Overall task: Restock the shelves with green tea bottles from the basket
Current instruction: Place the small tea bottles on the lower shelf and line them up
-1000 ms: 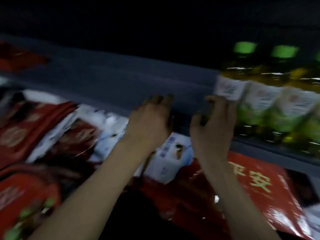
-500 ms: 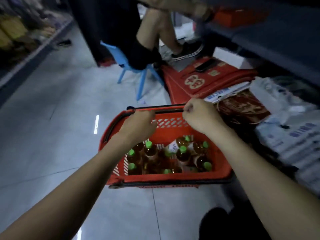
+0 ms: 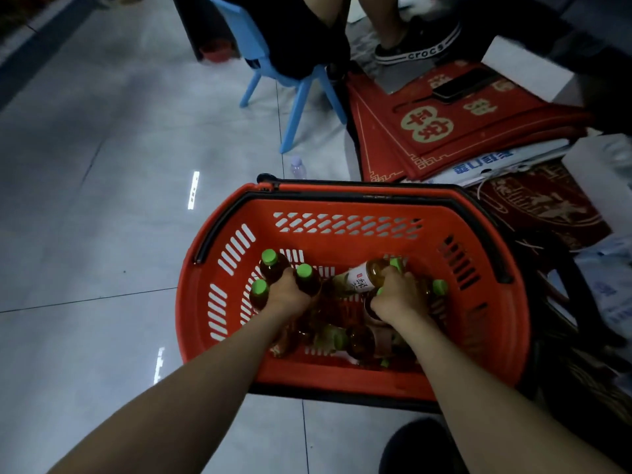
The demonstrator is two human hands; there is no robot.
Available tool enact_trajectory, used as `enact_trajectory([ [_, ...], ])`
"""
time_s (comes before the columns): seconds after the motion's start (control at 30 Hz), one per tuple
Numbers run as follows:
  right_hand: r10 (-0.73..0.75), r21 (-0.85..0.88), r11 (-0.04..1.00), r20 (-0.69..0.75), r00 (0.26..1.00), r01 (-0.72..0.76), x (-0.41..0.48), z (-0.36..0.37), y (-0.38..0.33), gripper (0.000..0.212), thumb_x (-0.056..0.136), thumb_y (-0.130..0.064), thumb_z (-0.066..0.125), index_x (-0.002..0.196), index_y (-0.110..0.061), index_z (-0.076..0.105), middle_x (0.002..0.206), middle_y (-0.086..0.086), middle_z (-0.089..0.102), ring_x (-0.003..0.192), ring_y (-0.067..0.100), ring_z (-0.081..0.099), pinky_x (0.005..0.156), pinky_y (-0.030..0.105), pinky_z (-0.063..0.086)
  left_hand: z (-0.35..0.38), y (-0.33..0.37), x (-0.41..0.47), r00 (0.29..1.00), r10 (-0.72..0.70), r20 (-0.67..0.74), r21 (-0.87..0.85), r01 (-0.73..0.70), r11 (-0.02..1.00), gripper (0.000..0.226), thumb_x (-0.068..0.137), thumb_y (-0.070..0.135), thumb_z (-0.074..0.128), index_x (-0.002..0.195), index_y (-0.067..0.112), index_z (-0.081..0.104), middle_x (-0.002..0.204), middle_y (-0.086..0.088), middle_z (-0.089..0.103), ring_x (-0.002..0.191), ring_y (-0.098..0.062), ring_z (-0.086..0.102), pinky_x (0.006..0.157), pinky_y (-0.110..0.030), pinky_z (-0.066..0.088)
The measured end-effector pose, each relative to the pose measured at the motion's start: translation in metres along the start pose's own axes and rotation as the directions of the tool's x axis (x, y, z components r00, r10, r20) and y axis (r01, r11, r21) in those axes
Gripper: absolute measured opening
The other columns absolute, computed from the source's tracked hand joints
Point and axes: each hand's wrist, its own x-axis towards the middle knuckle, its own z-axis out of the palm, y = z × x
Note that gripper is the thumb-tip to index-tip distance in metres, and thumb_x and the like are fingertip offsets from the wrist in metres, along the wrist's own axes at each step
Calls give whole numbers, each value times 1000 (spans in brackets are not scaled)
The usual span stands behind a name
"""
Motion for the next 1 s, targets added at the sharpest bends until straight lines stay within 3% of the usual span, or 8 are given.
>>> enact_trajectory([
  [0.2,35,93,994,184,982,-53,27,24,30,73,82,4,60,145,-29,42,144,8,48,131,29,47,105,34,45,18,-6,22,999,27,-46,-72,-30,997,61,84,25,72,136,24,40,125,-9,61,119,-31,57,101,-43,47],
  [0.43,10,217,974,222,975,-59,34,35,41,79,67,-5,85,133,-27,50,129,1,59,122,24,54,96,30,45,23,-7,31,993,83,-86,-73,-90,993,60,81,16,75,132,24,44,122,-6,63,118,-27,59,99,-39,47],
  [0.57,-82,273,962,194,978,27,27,20,33,58,61,-9,86,112,-21,62,99,-6,66,97,15,61,76,20,45,17,-6,32,984,178,-33,-107,-180,978,65,72,12,81,128,23,51,120,0,63,114,-20,60,97,-37,51],
  [0.63,-73,387,922,180,981,-2,27,4,25,42,56,-15,85,93,-23,67,85,-10,69,87,13,64,73,23,50,11,-4,32,978,211,6,-229,-204,952,67,64,18,86,122,28,55,117,5,65,111,-14,61,98,-39,50],
  [0.77,-98,601,798,197,975,-41,35,-35,15,84,47,-37,94,121,-20,58,108,-5,70,101,16,66,96,40,50,4,-3,23,961,241,138,-514,-138,847,58,63,16,85,116,25,64,111,2,72,103,-15,67,97,-42,49],
  [0.8,-119,646,763,176,977,-24,35,-41,15,85,48,-39,93,122,-20,57,109,-4,71,102,17,66,96,41,49,6,-2,19,951,246,187,-567,-100,817,61,63,22,85,119,22,63,114,0,71,107,-19,66,98,-45,48],
  [0.9,-171,787,616,162,972,-22,25,-48,16,52,61,-44,85,104,-18,69,95,0,77,94,22,71,95,46,51,19,4,7,909,245,337,-723,83,686,61,68,27,78,121,3,61,117,-18,68,109,-37,64,94,-50,51],
  [1.0,-151,829,550,216,965,-100,20,-35,21,72,56,-70,76,104,-16,72,101,3,76,101,26,69,98,49,49,26,17,0,861,226,455,-751,235,618,59,73,33,71,122,2,62,119,-20,67,105,-35,65,87,-46,53],
])
